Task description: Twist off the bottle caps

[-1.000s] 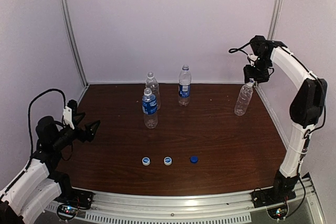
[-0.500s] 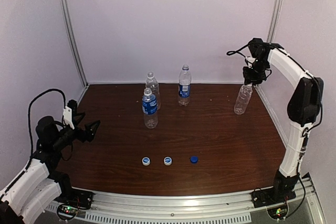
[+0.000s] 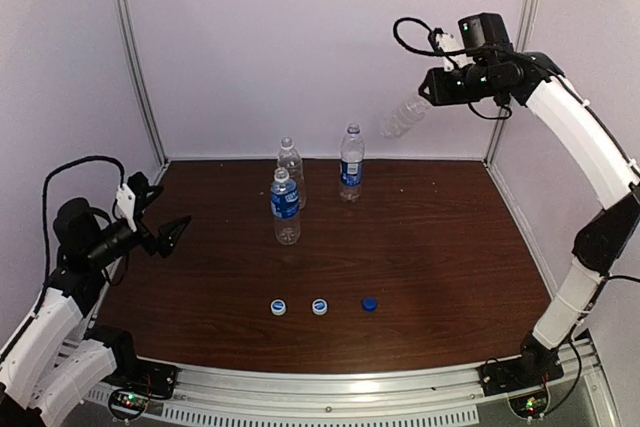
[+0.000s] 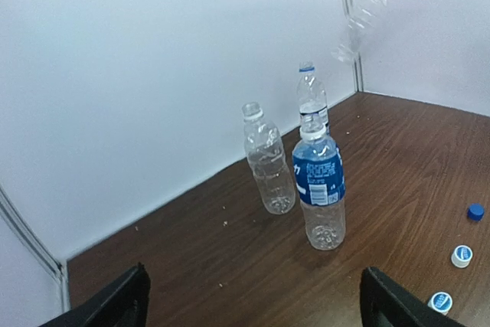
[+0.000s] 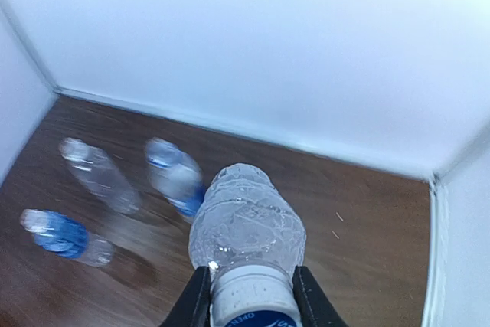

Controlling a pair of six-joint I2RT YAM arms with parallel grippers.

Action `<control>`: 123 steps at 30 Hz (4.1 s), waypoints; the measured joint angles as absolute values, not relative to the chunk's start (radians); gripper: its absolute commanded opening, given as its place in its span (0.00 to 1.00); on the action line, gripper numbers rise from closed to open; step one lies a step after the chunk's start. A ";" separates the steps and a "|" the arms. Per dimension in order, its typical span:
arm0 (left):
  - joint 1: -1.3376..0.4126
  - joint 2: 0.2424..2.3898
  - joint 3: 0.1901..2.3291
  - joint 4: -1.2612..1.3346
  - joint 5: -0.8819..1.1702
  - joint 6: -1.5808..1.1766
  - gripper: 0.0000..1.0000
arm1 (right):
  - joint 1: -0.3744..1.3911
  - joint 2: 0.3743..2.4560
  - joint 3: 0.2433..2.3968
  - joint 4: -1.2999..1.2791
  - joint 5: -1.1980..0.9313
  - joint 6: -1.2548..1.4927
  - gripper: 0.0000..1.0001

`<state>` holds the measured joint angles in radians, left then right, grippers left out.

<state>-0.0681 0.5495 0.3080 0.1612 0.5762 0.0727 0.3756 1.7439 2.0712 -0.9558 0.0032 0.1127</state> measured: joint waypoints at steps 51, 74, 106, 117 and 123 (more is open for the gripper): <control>-0.316 0.779 0.741 -0.254 0.413 0.695 0.44 | 1.039 2.112 2.287 -0.450 -0.497 0.086 0.99; -0.343 0.715 0.508 0.377 0.061 1.391 0.31 | 0.996 2.059 2.226 -0.421 -0.524 0.399 0.80; -0.362 0.718 0.464 0.468 0.041 1.470 0.30 | 0.969 2.136 2.241 -0.385 -0.677 0.479 0.35; -0.362 0.719 0.470 0.450 0.041 1.450 0.30 | 0.966 2.136 2.242 -0.389 -0.687 0.470 0.00; -0.360 0.728 0.621 0.078 0.116 1.234 0.29 | 0.972 2.123 2.252 -0.439 -0.657 0.303 0.00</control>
<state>-0.3595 0.7284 0.6209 0.0780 0.1162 1.2343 0.9718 2.1231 2.2524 -0.4393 -0.6575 0.3027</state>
